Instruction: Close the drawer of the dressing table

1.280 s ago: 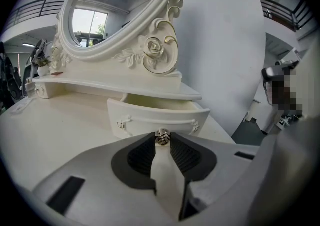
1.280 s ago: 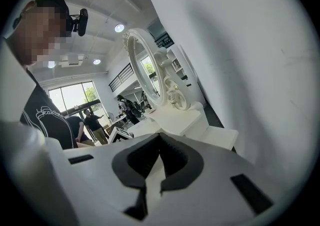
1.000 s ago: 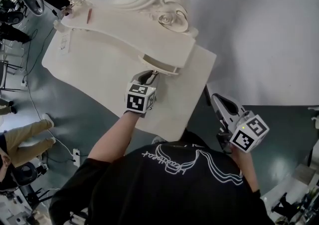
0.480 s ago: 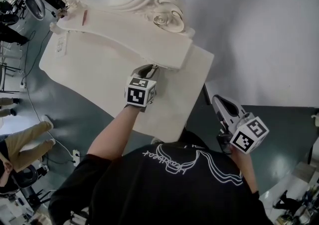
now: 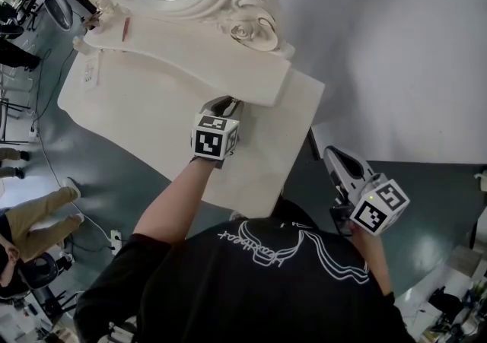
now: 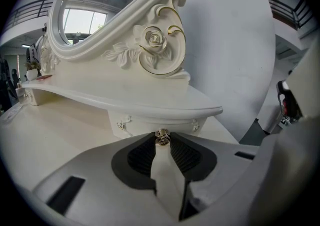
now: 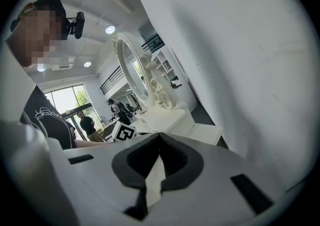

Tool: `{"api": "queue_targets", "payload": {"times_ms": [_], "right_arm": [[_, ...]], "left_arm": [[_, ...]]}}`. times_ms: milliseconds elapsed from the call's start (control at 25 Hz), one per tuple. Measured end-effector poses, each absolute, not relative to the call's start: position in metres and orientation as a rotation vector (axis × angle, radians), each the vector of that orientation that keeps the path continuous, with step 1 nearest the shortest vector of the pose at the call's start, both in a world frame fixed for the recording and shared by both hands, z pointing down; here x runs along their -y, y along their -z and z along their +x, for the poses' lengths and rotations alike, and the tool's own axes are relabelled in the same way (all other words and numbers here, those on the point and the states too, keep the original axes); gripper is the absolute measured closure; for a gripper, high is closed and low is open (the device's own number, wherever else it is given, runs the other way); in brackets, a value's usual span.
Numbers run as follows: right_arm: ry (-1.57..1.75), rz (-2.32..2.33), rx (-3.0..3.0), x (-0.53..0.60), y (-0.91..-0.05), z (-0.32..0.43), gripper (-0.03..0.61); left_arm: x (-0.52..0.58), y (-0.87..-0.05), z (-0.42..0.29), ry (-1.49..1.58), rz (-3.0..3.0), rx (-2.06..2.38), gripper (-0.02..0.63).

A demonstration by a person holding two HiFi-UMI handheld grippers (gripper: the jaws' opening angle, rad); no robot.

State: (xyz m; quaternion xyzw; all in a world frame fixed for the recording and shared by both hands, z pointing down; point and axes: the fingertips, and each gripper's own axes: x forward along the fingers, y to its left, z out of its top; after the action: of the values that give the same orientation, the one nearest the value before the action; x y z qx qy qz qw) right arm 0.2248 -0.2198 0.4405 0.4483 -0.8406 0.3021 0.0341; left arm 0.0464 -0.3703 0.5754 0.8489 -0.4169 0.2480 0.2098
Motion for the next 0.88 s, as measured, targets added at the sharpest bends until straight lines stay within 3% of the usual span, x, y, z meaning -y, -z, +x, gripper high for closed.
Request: {"api": "queue_targets", "payload": {"times_ms": [360,640,880], "right_arm": [[-0.921,1.378,2.622,0.219,-0.433,0.217,0.574],[-0.890,1.351,2.667,0.213,-0.422,0.204,0.574],[-0.859,1.330,2.683,0.199,-0.413,0.186,0.574]], "left_arm": [[0.370,-0.572,0.046,-0.684,2.382,1.166,0.514],[0.364,-0.558,0.043,-0.614,2.426,1.118,0.408],[0.343,-0.519,0.024,-0.512,2.461,1.120,0.407]]}}
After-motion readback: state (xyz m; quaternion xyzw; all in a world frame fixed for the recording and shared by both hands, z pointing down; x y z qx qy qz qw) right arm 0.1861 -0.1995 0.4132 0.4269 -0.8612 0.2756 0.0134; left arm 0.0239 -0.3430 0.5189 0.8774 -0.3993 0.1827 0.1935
